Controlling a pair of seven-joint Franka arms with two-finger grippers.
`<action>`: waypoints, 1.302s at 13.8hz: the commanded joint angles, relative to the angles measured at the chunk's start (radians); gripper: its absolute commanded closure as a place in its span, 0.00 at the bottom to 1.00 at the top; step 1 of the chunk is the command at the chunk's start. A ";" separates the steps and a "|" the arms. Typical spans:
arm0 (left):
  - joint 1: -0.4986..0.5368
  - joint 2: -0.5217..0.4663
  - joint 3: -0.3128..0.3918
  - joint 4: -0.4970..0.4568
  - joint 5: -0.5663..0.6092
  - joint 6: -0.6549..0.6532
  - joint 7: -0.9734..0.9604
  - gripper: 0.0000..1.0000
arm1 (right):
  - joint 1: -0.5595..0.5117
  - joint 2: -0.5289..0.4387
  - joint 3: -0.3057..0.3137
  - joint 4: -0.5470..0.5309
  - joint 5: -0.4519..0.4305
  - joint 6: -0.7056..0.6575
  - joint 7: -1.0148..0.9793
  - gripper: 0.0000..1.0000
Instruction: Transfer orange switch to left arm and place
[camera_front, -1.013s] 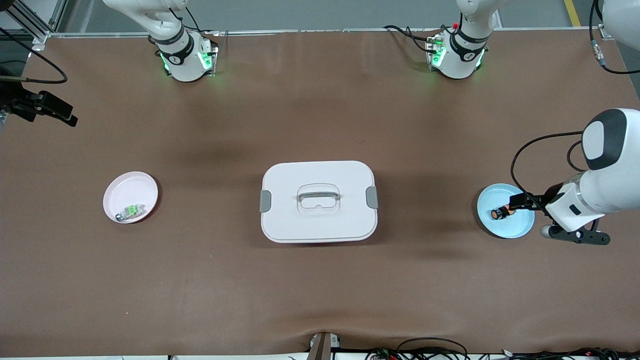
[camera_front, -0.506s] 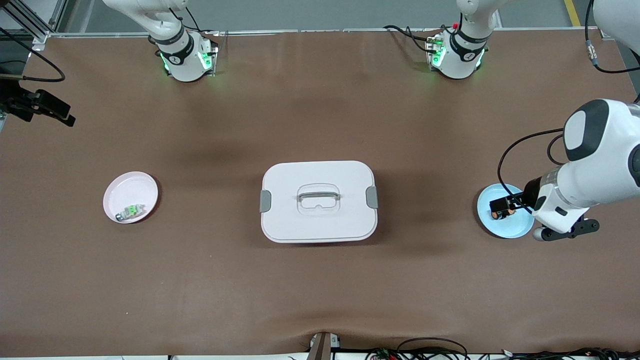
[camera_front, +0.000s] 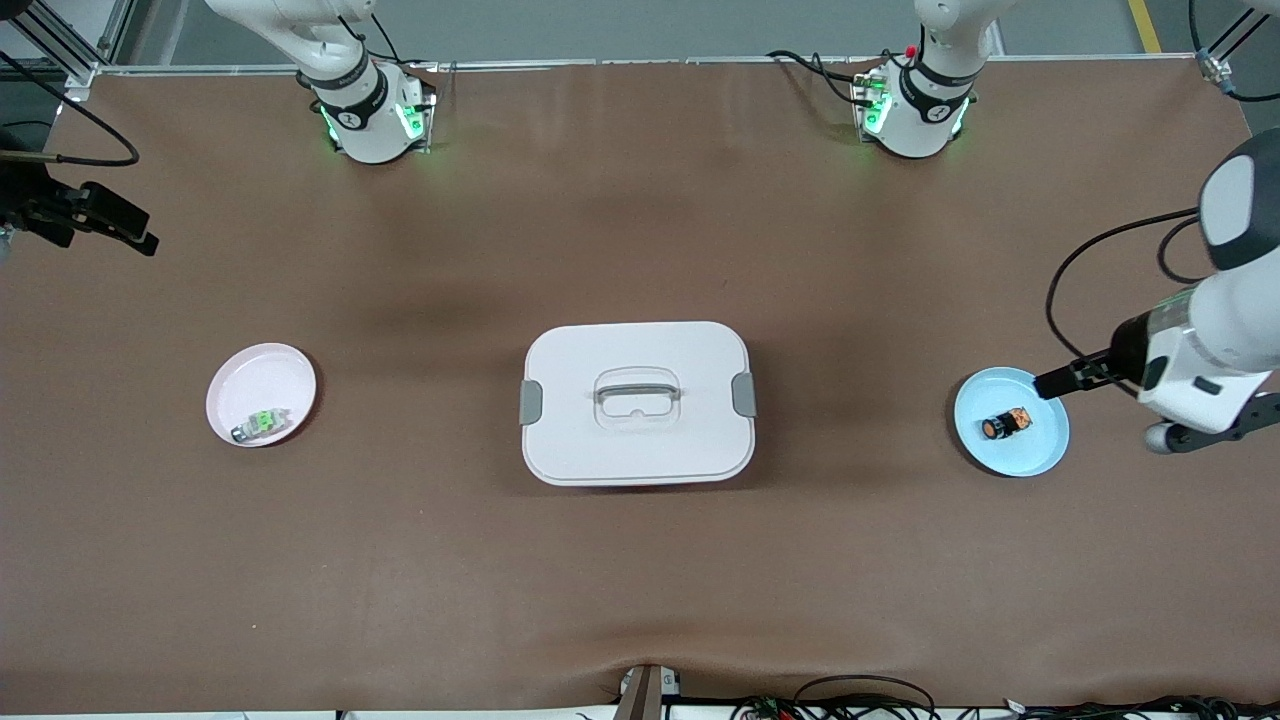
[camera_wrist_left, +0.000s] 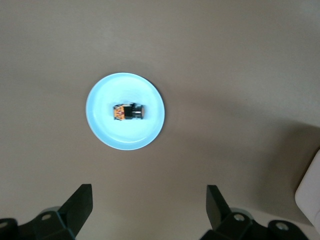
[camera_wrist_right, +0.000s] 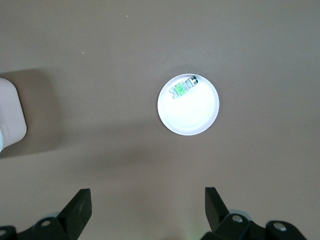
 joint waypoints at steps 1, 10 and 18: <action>0.000 -0.010 -0.011 0.035 0.004 -0.038 0.016 0.00 | -0.002 0.004 0.005 0.042 0.010 -0.019 -0.004 0.00; -0.231 -0.210 0.226 0.017 -0.035 -0.163 0.257 0.00 | -0.013 0.001 -0.004 0.053 0.013 -0.019 -0.067 0.00; -0.479 -0.359 0.578 -0.063 -0.191 -0.182 0.378 0.00 | -0.015 0.001 -0.004 0.053 0.011 -0.021 -0.071 0.00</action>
